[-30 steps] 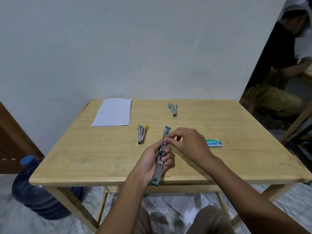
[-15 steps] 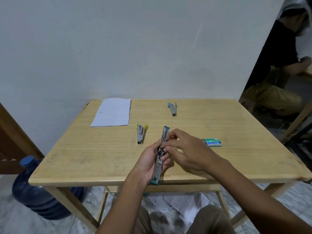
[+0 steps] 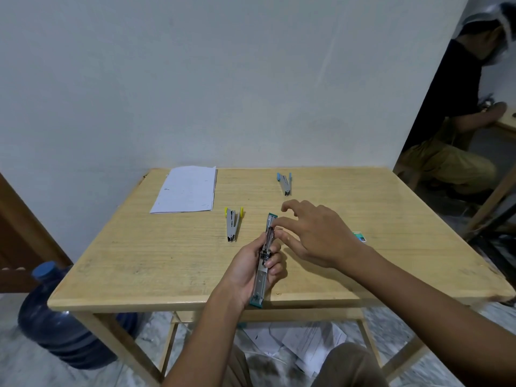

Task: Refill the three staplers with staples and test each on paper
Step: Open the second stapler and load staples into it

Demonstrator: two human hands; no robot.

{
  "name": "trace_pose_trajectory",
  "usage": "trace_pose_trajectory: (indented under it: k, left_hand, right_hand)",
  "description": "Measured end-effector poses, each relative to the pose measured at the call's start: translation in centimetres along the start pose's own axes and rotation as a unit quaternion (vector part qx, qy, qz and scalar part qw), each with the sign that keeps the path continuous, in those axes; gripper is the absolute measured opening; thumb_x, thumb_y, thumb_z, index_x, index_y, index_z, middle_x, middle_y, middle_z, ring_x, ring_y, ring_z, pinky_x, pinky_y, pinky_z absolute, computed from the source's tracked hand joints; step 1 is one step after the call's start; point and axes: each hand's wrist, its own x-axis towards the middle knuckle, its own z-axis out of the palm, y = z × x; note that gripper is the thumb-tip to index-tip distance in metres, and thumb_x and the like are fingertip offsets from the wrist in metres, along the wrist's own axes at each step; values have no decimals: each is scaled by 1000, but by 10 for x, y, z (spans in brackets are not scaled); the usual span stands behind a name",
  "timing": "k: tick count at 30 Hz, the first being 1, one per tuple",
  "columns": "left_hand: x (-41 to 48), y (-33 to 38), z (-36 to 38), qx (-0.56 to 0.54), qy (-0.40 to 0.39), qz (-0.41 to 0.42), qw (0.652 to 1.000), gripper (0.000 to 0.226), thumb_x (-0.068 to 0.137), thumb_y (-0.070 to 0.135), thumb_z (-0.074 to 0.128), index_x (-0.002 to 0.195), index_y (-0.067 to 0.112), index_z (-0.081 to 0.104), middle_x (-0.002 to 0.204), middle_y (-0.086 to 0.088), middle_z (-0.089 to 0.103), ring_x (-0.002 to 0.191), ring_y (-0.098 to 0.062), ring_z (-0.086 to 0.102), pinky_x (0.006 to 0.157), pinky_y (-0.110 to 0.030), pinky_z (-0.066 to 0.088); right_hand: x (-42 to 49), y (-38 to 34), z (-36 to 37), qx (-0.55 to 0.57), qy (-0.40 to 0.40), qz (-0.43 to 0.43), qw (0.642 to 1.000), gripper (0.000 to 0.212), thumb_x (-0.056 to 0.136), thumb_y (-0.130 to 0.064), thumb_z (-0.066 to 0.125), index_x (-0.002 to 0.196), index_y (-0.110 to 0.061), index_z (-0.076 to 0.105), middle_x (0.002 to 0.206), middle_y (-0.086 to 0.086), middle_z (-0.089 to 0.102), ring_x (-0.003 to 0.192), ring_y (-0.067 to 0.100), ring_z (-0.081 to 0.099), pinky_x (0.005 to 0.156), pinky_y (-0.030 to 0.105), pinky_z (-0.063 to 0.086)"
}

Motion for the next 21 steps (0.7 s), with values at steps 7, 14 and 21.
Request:
trace_pose_trajectory:
  k: [7,14,21]
  left_hand:
    - [0,0,-2,8,17,18,1000,35,99,35,44,83,7,59,53,-2,40,43,-13,38,48,-23,32]
    - [6,-1,-7,-19,18,15,1000,39,98,34,47,128,10,51,54,-5,44,45,-14,38,51,-25,32]
    - [5,-2,-1,-25,15,41,999,32,95,31,47,94,4,65,48,-5,41,39,-13,38,40,-23,33]
  right_hand:
    - [-18,-19,-9,270,25,58,961,34,92,-52,50,115,-31,64,110,-16,60,91,1,59,74,28,52]
    - [-32,-34,14,305,103,37,946,10,90,-24,71,98,-19,73,97,-10,69,96,-8,58,80,25,52]
    - [-25,-49,13,114,172,43,977,12,86,-14,68,98,-13,71,92,-1,69,81,12,62,68,18,44]
